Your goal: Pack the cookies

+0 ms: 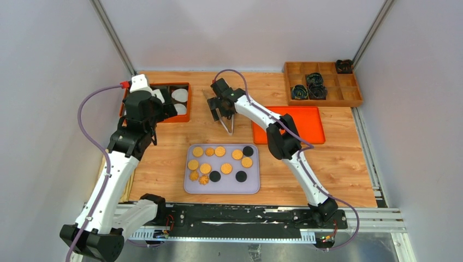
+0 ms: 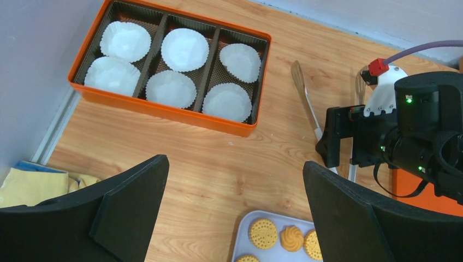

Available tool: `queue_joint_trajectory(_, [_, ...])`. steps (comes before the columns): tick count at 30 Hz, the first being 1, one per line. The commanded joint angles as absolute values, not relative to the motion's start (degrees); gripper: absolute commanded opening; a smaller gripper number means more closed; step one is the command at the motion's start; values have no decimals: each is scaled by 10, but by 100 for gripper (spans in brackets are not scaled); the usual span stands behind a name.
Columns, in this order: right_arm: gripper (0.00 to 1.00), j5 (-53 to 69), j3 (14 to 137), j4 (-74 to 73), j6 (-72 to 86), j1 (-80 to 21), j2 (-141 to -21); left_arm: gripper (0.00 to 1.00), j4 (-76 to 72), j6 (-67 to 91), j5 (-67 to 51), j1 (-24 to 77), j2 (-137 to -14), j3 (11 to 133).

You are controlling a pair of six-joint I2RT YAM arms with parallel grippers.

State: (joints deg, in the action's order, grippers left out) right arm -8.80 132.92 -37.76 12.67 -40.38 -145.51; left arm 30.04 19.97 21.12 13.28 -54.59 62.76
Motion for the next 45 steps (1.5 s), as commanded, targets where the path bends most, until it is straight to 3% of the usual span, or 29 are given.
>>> queue_joint_trajectory(1, [100, -84, 1344, -409, 158, -400, -1489, 100, 293, 192, 207, 127, -540, 624])
queue_joint_trajectory(13, [98, -117, 1345, -405, 172, -391, -1511, 100, 284, 198, 183, 127, -554, 622])
queue_joint_trajectory(16, [86, -132, 1338, -405, 170, -391, -1503, 100, 283, 196, 186, 127, -555, 620])
queue_joint_trajectory(20, [58, -152, 1331, -404, 158, -391, -1490, 100, 284, 195, 192, 127, -558, 622])
queue_joint_trajectory(25, [44, -181, 1308, -401, 131, -390, -1459, 100, 282, 199, 195, 127, -562, 621])
queue_joint_trajectory(30, [39, -194, 1276, -392, 112, -390, -1406, 100, 277, 217, 182, 127, -588, 623])
queue_joint_trajectory(45, [40, -214, 1119, -357, 76, -391, -1199, 99, 232, 233, 127, 127, -718, 625])
